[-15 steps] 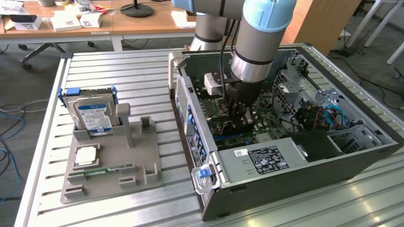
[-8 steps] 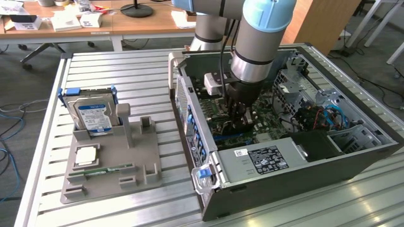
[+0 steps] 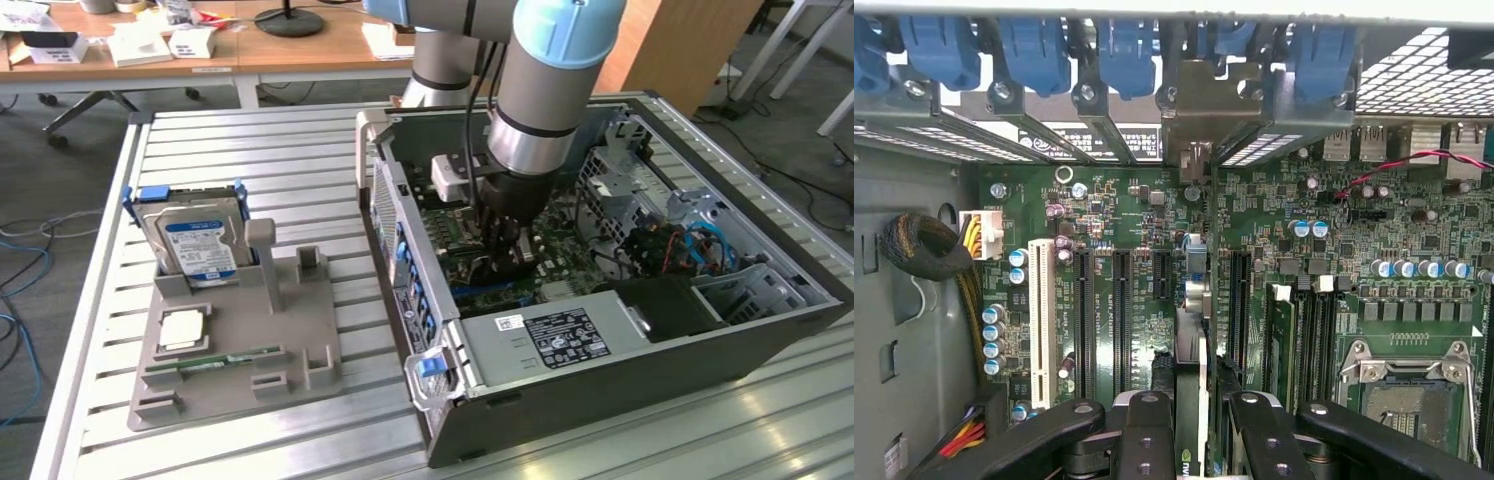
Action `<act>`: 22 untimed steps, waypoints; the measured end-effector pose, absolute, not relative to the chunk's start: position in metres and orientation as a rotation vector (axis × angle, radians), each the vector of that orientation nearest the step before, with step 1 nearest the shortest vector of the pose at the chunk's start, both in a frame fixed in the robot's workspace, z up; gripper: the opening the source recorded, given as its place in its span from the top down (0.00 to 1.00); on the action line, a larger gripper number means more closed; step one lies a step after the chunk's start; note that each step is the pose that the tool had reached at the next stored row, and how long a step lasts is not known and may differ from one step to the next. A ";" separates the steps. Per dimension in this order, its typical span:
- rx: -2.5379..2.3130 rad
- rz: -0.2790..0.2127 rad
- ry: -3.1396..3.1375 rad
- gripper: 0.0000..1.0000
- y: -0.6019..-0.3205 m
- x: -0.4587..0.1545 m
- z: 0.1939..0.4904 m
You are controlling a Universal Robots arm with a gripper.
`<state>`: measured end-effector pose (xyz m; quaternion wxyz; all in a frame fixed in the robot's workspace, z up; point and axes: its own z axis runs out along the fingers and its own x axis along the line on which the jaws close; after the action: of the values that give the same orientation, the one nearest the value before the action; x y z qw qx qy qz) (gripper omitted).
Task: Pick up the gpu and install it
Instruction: 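Insert the gpu into the slot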
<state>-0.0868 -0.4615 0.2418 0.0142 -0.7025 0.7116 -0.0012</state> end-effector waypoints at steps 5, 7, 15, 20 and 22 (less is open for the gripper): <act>-2.187 -0.004 2.215 0.74 -0.461 -0.087 0.242; -2.187 -0.004 2.215 0.74 -0.461 -0.087 0.242; -2.187 -0.004 2.215 0.74 -0.462 -0.087 0.241; -2.187 -0.004 2.215 0.74 -0.461 -0.087 0.241; -2.187 -0.004 2.215 0.74 -0.462 -0.087 0.241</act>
<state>-0.0870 -0.4615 0.2413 0.0144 -0.7025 0.7116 -0.0012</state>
